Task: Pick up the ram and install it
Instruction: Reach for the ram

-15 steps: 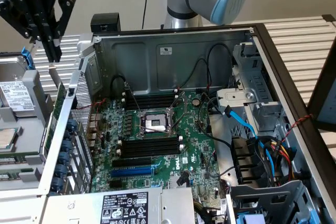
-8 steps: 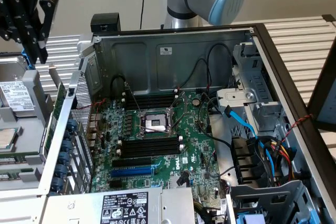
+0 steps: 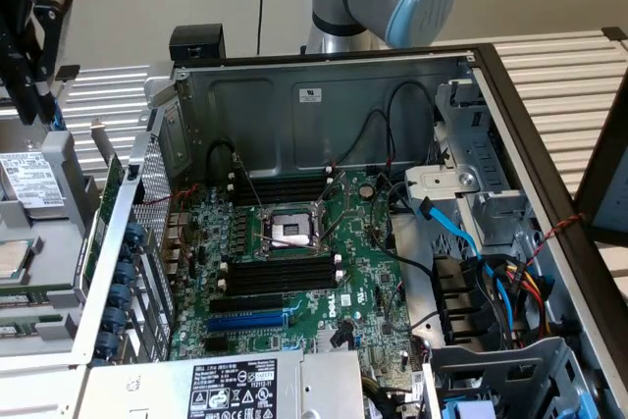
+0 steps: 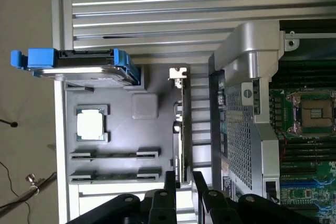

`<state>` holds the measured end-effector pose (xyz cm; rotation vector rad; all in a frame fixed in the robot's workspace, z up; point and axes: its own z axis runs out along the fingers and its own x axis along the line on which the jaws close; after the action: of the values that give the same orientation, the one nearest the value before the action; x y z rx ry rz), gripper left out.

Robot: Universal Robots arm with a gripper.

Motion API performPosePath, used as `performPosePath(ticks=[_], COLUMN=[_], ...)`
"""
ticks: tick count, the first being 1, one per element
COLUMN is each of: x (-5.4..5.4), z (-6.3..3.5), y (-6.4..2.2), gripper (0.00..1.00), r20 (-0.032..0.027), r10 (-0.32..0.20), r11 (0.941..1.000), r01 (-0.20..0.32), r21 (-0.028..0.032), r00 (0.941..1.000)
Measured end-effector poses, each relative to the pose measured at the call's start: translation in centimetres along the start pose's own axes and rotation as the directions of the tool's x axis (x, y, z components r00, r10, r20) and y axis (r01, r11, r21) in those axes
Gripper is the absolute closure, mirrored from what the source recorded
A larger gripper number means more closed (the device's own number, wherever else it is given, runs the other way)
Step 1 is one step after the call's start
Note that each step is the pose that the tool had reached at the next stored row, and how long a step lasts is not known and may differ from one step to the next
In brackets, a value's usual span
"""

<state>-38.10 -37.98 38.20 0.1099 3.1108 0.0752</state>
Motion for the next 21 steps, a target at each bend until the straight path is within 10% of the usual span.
performPosePath(ticks=[21], x=[8.6], z=[-0.24], y=[-0.26], gripper=[0.73], r20=[0.0029], r10=[0.000], r11=[1.0000], r01=[0.000], r21=[-0.0003], r00=[1.0000])
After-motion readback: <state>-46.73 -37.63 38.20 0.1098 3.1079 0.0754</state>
